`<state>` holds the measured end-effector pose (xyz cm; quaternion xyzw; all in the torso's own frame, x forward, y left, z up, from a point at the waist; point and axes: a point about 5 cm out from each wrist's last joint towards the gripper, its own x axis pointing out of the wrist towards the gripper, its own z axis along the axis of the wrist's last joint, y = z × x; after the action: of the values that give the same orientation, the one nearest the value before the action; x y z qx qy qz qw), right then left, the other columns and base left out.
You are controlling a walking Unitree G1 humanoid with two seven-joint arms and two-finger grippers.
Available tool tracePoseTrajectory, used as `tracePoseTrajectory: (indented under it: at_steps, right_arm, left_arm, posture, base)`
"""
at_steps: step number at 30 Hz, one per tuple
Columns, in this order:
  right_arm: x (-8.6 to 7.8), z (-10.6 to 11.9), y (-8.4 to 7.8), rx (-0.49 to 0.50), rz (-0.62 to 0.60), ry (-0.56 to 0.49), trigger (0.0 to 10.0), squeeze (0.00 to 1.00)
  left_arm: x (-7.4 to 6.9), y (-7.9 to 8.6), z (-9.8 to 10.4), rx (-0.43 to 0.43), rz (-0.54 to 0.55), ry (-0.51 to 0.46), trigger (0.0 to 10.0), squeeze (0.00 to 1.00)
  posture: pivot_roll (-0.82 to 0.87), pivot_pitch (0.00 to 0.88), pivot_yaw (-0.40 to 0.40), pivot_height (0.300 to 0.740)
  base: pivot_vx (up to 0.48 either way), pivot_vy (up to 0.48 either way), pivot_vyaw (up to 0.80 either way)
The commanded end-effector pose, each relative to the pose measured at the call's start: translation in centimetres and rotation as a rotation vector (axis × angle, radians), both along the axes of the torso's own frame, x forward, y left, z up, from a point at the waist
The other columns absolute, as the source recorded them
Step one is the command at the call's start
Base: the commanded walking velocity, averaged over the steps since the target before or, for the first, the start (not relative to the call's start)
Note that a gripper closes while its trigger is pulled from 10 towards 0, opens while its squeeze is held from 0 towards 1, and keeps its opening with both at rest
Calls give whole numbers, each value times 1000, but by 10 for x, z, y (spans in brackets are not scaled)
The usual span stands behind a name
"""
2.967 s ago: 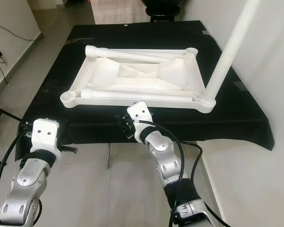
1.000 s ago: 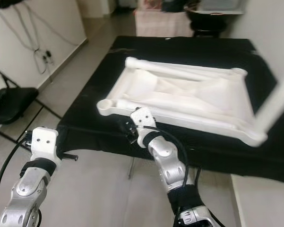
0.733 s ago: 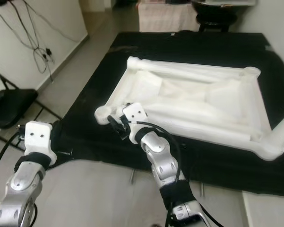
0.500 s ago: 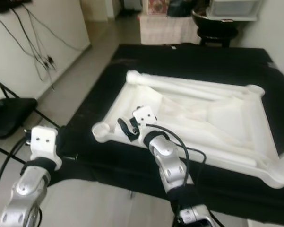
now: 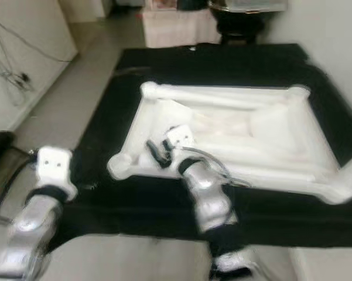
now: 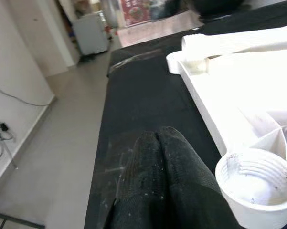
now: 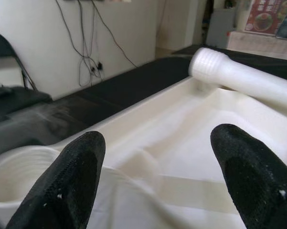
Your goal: Building children table
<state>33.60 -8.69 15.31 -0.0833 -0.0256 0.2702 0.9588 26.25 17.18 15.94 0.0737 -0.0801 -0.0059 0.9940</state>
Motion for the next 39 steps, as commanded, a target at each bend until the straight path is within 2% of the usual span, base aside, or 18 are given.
tracePoseTrajectory:
  at_steps: [1, 23, 39]
  right_arm:
    - [0, 1, 0, 1, 6, 5, 10000, 0]
    - [1, 2, 0, 35, 15, 13, 10000, 0]
    - [1, 2, -1, 40, 16, 21, 10000, 0]
  left_arm:
    - [-1, 3, -3, -6, 3, 15, 10000, 0]
    - [1, 4, -4, -37, -17, 33, 10000, 0]
    - [1, 4, -5, -38, -20, 37, 10000, 0]
  posture:
    - [-33, 99, 52, 740]
    - [-35, 101, 53, 740]
    - [-38, 98, 54, 740]
  base:
    - [0, 0, -800]
    - [0, 0, -800]
    - [0, 0, -50]
